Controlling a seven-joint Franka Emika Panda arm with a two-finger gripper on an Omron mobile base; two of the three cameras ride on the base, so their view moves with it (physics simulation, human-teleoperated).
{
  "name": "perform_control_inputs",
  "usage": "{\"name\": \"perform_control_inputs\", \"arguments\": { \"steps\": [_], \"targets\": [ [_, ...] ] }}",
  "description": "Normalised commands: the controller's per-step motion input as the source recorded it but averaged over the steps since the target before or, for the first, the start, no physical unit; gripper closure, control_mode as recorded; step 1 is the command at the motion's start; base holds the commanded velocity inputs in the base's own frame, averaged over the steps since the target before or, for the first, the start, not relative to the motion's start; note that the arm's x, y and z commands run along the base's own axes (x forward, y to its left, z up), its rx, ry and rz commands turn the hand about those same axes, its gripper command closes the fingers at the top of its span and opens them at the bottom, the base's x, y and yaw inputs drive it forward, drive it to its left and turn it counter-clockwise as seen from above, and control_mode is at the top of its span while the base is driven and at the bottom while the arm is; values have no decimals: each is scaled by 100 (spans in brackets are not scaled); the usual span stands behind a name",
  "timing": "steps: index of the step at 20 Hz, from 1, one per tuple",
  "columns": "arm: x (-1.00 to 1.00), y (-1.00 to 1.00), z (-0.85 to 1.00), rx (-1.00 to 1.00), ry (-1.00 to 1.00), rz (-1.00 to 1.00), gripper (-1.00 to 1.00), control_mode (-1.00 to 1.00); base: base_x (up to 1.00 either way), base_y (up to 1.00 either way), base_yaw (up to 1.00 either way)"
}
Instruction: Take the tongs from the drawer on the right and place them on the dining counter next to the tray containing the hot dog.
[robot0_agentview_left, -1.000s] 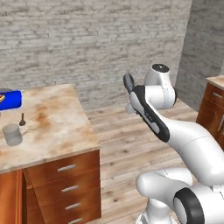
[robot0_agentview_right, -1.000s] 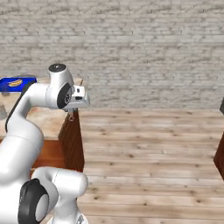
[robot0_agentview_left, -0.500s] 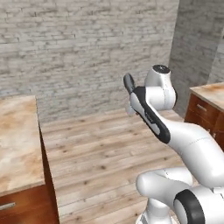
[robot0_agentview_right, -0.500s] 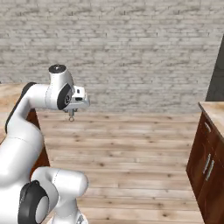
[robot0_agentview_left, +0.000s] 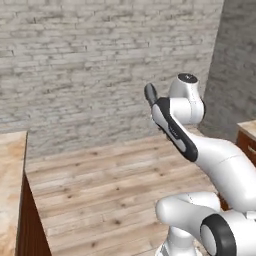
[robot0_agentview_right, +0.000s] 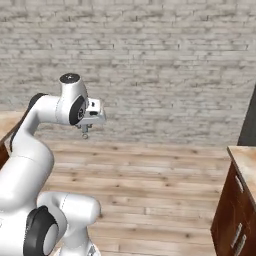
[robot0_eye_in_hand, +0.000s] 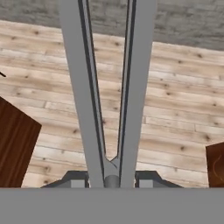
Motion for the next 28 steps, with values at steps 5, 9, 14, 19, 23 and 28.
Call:
{"name": "perform_control_inputs", "arguments": {
  "steps": [5,9,14,19,23,28],
  "targets": [
    [0,0,0,0,0,0,100,100,100,0,45],
    [0,0,0,0,0,0,100,100,100,-19,42],
    [0,0,0,0,0,0,100,100,100,-27,39],
    [0,0,0,0,0,0,100,100,100,-27,44],
    [0,0,0,0,0,0,100,100,100,-25,48],
    [0,0,0,0,0,0,100,100,87,-31,53]
  ]
}}
